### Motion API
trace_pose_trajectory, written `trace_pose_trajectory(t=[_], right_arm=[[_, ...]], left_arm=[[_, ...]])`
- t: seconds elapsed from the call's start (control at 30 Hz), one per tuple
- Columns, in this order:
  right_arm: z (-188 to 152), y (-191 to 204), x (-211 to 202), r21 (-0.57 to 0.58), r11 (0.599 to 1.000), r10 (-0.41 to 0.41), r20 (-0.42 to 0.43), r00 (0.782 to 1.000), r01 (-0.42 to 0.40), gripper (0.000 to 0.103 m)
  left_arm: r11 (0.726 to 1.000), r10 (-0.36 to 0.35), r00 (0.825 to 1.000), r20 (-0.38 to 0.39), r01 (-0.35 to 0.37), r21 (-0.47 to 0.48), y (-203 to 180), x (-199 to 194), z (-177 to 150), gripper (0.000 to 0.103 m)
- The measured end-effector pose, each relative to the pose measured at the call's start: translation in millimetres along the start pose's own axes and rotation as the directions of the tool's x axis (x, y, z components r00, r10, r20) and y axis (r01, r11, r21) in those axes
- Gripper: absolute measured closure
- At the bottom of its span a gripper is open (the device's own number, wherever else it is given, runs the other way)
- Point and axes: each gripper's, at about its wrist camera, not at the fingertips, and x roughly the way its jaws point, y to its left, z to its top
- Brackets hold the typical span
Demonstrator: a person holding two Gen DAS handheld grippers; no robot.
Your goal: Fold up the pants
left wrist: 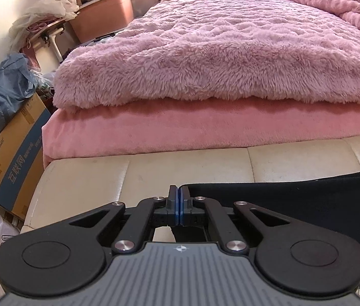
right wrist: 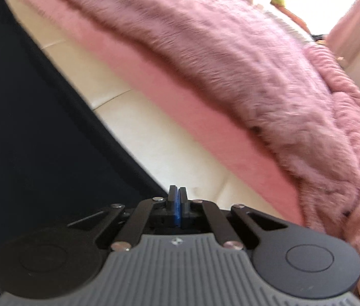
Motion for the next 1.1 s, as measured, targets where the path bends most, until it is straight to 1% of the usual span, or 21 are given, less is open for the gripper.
trace_pose_trajectory(t=[0.03, 0.1, 0.17, 0.2, 0.23, 0.27, 0.33, 0.37, 0.4, 0.43, 0.47, 0.6, 0.7, 0.77, 0.87, 0.97, 1.03, 1.1], right_arm=[[-0.2, -3.6, -0.9, 0.016, 1.0, 0.003, -0.005, 1.0, -0.003, 0.103], [0.0, -8.8, 3.3, 0.04, 0.998, 0.044, -0.033, 0.998, -0.043, 0.103], [0.7, -4.0, 6.9, -0.002, 0.997, 0.072, -0.025, 0.997, -0.072, 0.102], [3.2, -0.6, 9.9, -0.031, 0.996, 0.083, -0.025, 0.996, -0.083, 0.094], [5.7, 2.3, 15.0, -0.056, 0.993, 0.099, -0.035, 0.994, -0.101, 0.076], [9.0, 4.3, 20.8, -0.081, 0.989, 0.121, -0.05, 0.991, -0.125, 0.073], [14.8, 5.5, 32.4, -0.11, 0.98, 0.156, -0.087, 0.984, -0.165, 0.073], [16.6, 4.9, 38.4, -0.119, 0.977, 0.165, -0.104, 0.981, -0.177, 0.077], [17.7, 3.5, 44.0, -0.11, 0.973, 0.189, -0.123, 0.974, -0.203, 0.084], [19.0, 1.8, 49.3, -0.091, 0.969, 0.216, -0.138, 0.967, -0.23, 0.098], [19.8, 0.9, 52.4, -0.077, 0.964, 0.24, -0.147, 0.96, -0.253, 0.101], [17.2, 4.3, 52.4, -0.059, 0.964, 0.249, -0.144, 0.958, -0.259, 0.103], [17.8, 10.8, 43.5, -0.091, 0.968, 0.221, -0.122, 0.968, -0.233, 0.103], [16.4, 11.4, 31.1, -0.086, 0.975, 0.198, -0.084, 0.977, -0.205, 0.103], [14.7, 5.4, 11.4, -0.047, 0.986, 0.162, -0.017, 0.987, -0.163, 0.103], [11.6, 0.7, -4.7, -0.014, 0.991, 0.131, 0.028, 0.991, -0.131, 0.103], [10.7, -2.2, -2.3, 0.013, 0.991, 0.131, 0.019, 0.991, -0.131, 0.103], [11.2, -0.1, 7.1, 0.011, 0.993, 0.12, 0.004, 0.993, -0.12, 0.103]], left_arm=[[1.0, 0.0, 1.0, -0.005, 0.0, 0.002, -0.3, 1.6, -0.2, 0.103], [1.0, -0.002, 1.0, -0.008, 0.002, 0.003, -1.6, 3.3, -0.2, 0.103], [1.0, -0.003, 1.0, -0.009, 0.003, 0.006, -2.0, 3.8, -0.1, 0.103], [1.0, -0.002, 1.0, -0.011, 0.002, 0.009, -2.1, 4.0, -0.1, 0.103], [1.0, -0.002, 1.0, -0.014, 0.002, 0.011, -1.9, 4.4, -0.2, 0.103], [1.0, -0.002, 1.0, -0.016, 0.002, 0.012, -0.9, 4.7, -0.5, 0.103], [1.0, -0.004, 1.0, -0.018, 0.004, 0.007, 0.0, 5.6, -0.5, 0.103], [1.0, -0.004, 1.0, -0.02, 0.004, 0.007, 0.3, 6.0, -0.6, 0.103], [1.0, -0.003, 1.0, -0.021, 0.003, 0.007, 0.2, 6.6, -0.8, 0.103], [1.0, -0.002, 1.0, -0.023, 0.003, 0.008, 0.1, 7.1, -1.2, 0.103], [1.0, -0.002, 1.0, -0.024, 0.002, 0.01, -0.4, 8.1, -1.1, 0.103], [1.0, -0.001, 1.0, -0.026, 0.002, 0.006, -0.6, 10.7, -2.0, 0.103], [1.0, 0.001, 1.0, -0.015, -0.001, -0.003, 0.0, 6.7, -2.3, 0.103], [1.0, 0.007, 1.0, -0.005, -0.007, -0.002, 0.5, 2.1, -3.5, 0.103], [1.0, 0.019, 1.0, 0.006, -0.019, -0.001, 0.7, -3.5, -4.7, 0.103], [1.0, 0.021, 1.0, 0.002, -0.021, 0.008, -0.2, -1.1, -4.3, 0.103], [1.0, 0.025, 1.0, 0.0, -0.025, 0.015, -2.9, 5.0, -2.2, 0.103], [0.999, 0.039, 0.999, 0.003, -0.039, 0.026, -6.1, 11.5, 0.0, 0.103]])
